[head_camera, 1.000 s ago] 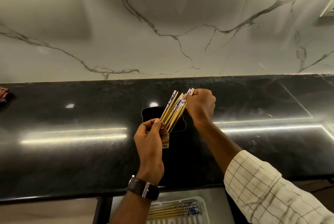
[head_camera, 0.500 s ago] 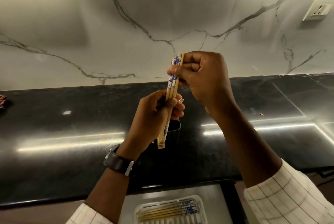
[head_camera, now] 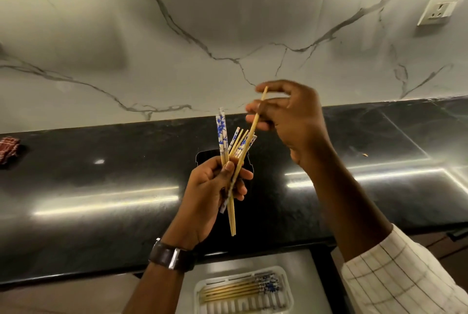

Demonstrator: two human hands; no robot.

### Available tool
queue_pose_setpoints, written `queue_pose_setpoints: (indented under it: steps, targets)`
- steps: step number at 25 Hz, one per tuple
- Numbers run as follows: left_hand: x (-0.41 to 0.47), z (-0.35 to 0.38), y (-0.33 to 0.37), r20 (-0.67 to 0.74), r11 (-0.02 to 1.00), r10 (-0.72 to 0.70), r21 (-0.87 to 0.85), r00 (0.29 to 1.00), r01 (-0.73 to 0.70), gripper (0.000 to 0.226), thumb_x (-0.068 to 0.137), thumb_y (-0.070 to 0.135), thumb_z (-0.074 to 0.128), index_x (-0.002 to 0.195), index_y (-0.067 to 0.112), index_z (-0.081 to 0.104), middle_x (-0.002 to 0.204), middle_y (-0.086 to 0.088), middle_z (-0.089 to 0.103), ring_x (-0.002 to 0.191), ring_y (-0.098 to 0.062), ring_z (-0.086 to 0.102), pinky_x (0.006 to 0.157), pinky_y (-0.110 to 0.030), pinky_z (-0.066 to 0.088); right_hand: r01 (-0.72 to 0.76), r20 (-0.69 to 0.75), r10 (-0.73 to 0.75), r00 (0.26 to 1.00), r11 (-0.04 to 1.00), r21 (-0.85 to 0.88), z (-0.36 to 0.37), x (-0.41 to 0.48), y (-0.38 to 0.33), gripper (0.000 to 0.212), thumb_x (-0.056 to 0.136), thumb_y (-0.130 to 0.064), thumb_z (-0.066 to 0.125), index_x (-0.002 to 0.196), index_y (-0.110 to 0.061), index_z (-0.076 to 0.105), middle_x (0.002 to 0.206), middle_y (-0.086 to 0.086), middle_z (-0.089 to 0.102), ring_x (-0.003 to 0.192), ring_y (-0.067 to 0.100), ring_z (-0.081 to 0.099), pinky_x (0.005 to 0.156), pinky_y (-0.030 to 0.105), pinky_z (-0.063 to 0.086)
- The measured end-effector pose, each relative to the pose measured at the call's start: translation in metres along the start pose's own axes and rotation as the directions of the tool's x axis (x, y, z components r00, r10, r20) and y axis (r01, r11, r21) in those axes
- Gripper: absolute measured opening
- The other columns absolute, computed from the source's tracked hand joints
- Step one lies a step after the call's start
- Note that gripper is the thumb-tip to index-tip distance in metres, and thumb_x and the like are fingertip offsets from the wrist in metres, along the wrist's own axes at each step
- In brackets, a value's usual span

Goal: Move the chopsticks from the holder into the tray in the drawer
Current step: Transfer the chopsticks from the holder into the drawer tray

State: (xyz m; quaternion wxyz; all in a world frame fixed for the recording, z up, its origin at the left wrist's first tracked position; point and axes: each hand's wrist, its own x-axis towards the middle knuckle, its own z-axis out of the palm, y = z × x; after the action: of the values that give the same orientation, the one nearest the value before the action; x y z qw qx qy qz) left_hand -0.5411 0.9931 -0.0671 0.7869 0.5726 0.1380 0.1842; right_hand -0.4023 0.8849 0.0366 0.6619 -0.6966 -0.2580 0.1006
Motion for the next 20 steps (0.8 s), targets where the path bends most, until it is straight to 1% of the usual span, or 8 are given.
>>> queue_pose_setpoints:
  steps: [3, 6, 8, 11, 13, 15, 17, 20]
  targets:
    - [-0.008, -0.005, 0.001, -0.084, 0.99, -0.047, -0.14, 0.995, 0.035, 0.027, 0.105, 0.015, 0.046, 0.119, -0.001, 0.062, 0.101, -0.024, 0.073, 0.074, -0.026, 0.068, 0.069, -0.038, 0.057, 0.064, -0.212, -0.032, 0.977, 0.987, 0.146, -0.014, -0.003, -0.002, 0.029, 0.094, -0.001, 0.07, 0.122, -0.007, 0.063, 0.094, 0.014, 0.079, 0.079, 0.021, 0.081, 0.067, 0.028, 0.064]
    - [-0.007, -0.009, 0.005, -0.296, 0.906, -0.11, -0.422, 0.949, -0.026, 0.028, 0.108, 0.015, 0.041, 0.12, 0.001, 0.061, 0.106, -0.023, 0.075, 0.088, -0.03, 0.075, 0.08, -0.041, 0.061, 0.082, -0.344, 0.063, 0.937, 0.917, 0.391, -0.021, -0.018, 0.011, 0.029, 0.095, 0.0, 0.069, 0.122, 0.0, 0.059, 0.096, 0.02, 0.078, 0.085, 0.028, 0.08, 0.074, 0.034, 0.065]
    - [-0.003, -0.011, 0.004, -0.402, 0.844, -0.166, -0.53, 0.9, -0.081, 0.028, 0.109, 0.015, 0.038, 0.122, 0.001, 0.058, 0.111, -0.024, 0.075, 0.097, -0.034, 0.076, 0.084, -0.044, 0.06, 0.04, -0.346, 0.213, 0.914, 0.799, 0.599, -0.017, -0.034, 0.028, 0.036, 0.095, -0.001, 0.068, 0.128, 0.005, 0.054, 0.102, 0.023, 0.078, 0.093, 0.031, 0.079, 0.08, 0.039, 0.065]
    - [-0.001, -0.003, 0.003, -0.435, 0.811, -0.213, -0.578, 0.875, -0.09, 0.029, 0.109, 0.015, 0.038, 0.125, -0.001, 0.057, 0.112, -0.025, 0.074, 0.101, -0.036, 0.075, 0.09, -0.047, 0.058, -0.071, -0.234, 0.443, 0.866, 0.571, 0.818, 0.005, -0.07, 0.057, 0.047, 0.095, -0.002, 0.068, 0.137, 0.006, 0.05, 0.106, 0.023, 0.077, 0.1, 0.032, 0.078, 0.082, 0.037, 0.065]
    - [-0.002, 0.005, 0.002, -0.441, 0.814, -0.231, -0.576, 0.867, -0.076, 0.03, 0.109, 0.015, 0.04, 0.127, -0.002, 0.057, 0.112, -0.025, 0.074, 0.102, -0.036, 0.074, 0.093, -0.048, 0.058, -0.191, -0.152, 0.56, 0.814, 0.506, 0.841, 0.024, -0.095, 0.074, 0.045, 0.093, -0.004, 0.069, 0.135, 0.002, 0.054, 0.105, 0.02, 0.079, 0.099, 0.029, 0.078, 0.086, 0.04, 0.063]
    - [-0.002, 0.01, -0.001, -0.441, 0.809, -0.232, -0.582, 0.867, -0.079, 0.03, 0.108, 0.016, 0.041, 0.128, -0.001, 0.056, 0.113, -0.024, 0.074, 0.104, -0.036, 0.074, 0.096, -0.049, 0.056, -0.322, -0.124, 0.637, 0.76, 0.536, 0.78, 0.04, -0.118, 0.088, 0.038, 0.09, -0.007, 0.072, 0.125, -0.002, 0.059, 0.102, 0.015, 0.08, 0.097, 0.025, 0.079, 0.089, 0.041, 0.061]
    - [-0.003, 0.012, -0.004, -0.432, 0.806, -0.22, -0.586, 0.875, -0.086, 0.03, 0.108, 0.016, 0.041, 0.129, -0.001, 0.056, 0.114, -0.024, 0.074, 0.104, -0.036, 0.074, 0.097, -0.05, 0.056, -0.411, -0.123, 0.672, 0.73, 0.576, 0.706, 0.051, -0.134, 0.101, 0.031, 0.087, -0.009, 0.075, 0.116, -0.006, 0.065, 0.101, 0.013, 0.08, 0.097, 0.025, 0.078, 0.09, 0.039, 0.06]
    - [-0.008, 0.014, -0.011, -0.432, 0.832, -0.206, -0.549, 0.878, -0.075, 0.028, 0.108, 0.017, 0.043, 0.125, 0.001, 0.058, 0.104, -0.02, 0.075, 0.092, -0.031, 0.075, 0.087, -0.045, 0.06, -0.497, -0.084, 0.71, 0.699, 0.567, 0.657, 0.06, -0.15, 0.115, 0.026, 0.081, -0.009, 0.082, 0.105, -0.006, 0.072, 0.099, 0.014, 0.08, 0.098, 0.028, 0.077, 0.088, 0.039, 0.06]
